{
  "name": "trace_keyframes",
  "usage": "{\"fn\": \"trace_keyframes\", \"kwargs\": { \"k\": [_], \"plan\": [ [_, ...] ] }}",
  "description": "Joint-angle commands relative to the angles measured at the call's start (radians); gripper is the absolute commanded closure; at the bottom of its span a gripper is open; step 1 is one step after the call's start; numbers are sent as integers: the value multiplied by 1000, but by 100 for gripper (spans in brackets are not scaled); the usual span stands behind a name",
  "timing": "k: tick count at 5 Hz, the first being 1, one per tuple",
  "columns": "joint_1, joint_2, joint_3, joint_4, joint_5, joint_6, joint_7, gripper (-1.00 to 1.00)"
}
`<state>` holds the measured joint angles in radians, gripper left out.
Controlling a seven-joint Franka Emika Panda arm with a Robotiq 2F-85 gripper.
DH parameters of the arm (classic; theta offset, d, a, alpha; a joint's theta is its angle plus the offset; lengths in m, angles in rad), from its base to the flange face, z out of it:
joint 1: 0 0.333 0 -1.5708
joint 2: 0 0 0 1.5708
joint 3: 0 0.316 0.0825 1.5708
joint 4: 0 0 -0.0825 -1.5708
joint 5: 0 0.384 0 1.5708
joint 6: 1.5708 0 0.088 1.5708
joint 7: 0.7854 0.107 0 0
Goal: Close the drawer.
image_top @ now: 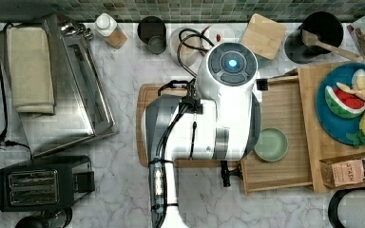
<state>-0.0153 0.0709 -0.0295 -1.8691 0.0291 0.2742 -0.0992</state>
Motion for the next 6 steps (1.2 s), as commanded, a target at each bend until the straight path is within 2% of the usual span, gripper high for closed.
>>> {"fn": "trace_keyframes", "kwargs": {
  "k": [1,2,3,4,6],
  "plan": [
    [0,0,1,-3,13,0,0,100],
    [10,-38,13,-39,5,-31,-67,100],
    [23,-140,35,-183,42,66,-141,100],
    [59,-203,61,-279,19,153,-213,100],
    [110,-187,91,-348,-70,215,-424,100]
  ]
}}
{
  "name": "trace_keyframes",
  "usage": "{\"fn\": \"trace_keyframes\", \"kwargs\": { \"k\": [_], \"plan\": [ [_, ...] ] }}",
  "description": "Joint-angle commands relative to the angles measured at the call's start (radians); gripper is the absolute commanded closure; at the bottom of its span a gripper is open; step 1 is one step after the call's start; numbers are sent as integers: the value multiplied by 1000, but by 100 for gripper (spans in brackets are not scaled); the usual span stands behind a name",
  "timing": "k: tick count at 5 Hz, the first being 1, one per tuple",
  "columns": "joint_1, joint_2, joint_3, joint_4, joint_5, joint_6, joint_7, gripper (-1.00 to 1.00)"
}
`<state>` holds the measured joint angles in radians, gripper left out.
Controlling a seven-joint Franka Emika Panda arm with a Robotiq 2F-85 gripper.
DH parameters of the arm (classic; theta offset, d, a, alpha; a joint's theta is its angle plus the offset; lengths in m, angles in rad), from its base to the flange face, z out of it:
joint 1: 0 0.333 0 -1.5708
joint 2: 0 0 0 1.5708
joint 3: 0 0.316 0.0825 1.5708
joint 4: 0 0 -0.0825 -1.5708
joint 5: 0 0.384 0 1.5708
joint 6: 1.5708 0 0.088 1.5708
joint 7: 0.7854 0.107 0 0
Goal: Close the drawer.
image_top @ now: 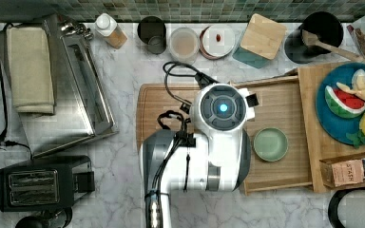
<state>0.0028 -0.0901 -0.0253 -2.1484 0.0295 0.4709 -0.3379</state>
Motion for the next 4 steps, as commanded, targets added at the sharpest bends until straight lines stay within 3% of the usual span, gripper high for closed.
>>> {"fn": "trace_keyframes", "kwargs": {
  "k": [1,2,3,4],
  "plan": [
    [94,-14,101,-106,-128,42,-298,100],
    [93,-23,96,-182,-153,94,-402,100],
    [148,7,17,-234,-188,153,-458,100],
    [93,58,38,-285,-245,285,-486,100]
  ]
}}
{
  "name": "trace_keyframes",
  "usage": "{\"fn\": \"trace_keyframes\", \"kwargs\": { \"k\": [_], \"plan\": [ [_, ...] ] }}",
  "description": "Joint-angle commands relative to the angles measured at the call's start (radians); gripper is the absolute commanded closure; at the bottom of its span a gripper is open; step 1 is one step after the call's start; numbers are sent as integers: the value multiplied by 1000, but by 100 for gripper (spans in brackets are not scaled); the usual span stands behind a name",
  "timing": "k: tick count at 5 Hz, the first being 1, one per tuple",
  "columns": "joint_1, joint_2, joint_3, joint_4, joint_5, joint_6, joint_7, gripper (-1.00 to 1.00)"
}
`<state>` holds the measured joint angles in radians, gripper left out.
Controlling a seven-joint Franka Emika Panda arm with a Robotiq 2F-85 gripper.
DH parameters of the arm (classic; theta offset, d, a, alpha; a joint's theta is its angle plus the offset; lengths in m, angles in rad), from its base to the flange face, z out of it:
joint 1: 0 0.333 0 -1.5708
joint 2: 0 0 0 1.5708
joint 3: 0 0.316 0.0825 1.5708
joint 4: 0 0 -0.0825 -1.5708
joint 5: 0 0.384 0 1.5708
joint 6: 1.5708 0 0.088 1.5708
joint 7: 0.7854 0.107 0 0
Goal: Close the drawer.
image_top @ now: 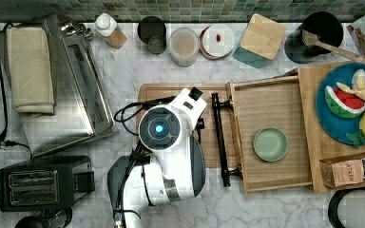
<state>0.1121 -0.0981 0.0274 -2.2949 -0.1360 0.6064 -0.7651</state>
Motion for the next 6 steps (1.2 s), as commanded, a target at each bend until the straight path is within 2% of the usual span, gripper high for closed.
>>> {"fn": "trace_keyframes", "kwargs": {
  "k": [1,2,3,4,5,6],
  "plan": [
    [-27,142,-35,-162,-109,269,-79,100],
    [-36,155,-35,-178,-129,301,-77,100],
    [-62,148,-40,-182,-111,308,-119,100],
    [-99,130,-46,-223,-63,409,-199,100],
    [-122,152,-43,-171,-29,328,-211,100],
    [-157,194,-59,-160,-19,373,-206,100]
  ]
}}
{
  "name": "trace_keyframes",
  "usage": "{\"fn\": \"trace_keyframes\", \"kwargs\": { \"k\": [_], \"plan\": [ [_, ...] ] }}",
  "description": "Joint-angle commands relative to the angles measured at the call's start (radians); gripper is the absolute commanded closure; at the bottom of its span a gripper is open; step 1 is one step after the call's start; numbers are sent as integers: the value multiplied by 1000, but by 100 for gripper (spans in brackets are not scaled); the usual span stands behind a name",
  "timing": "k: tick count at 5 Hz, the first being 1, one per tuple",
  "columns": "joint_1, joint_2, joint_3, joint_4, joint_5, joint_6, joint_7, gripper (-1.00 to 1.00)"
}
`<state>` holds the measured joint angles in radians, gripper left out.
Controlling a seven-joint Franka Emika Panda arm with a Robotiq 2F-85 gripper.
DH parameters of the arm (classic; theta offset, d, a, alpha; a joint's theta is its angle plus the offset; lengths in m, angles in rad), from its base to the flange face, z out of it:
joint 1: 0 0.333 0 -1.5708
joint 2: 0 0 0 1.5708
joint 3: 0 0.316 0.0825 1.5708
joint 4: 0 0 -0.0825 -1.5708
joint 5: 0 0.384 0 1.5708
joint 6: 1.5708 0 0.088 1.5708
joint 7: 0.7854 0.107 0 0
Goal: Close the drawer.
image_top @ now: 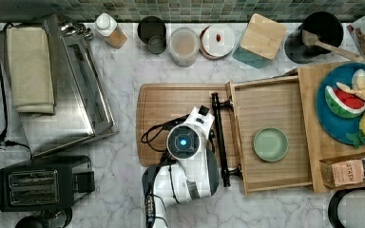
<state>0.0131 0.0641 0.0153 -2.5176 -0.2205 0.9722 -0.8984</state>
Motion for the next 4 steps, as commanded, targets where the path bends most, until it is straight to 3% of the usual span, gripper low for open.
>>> {"fn": "trace_keyframes", "kwargs": {
  "k": [1,2,4],
  "plan": [
    [-117,34,-54,111,110,-69,-183,100],
    [-169,13,-67,112,113,-83,-230,100],
    [-213,-45,-112,111,149,-126,-283,100]
  ]
}}
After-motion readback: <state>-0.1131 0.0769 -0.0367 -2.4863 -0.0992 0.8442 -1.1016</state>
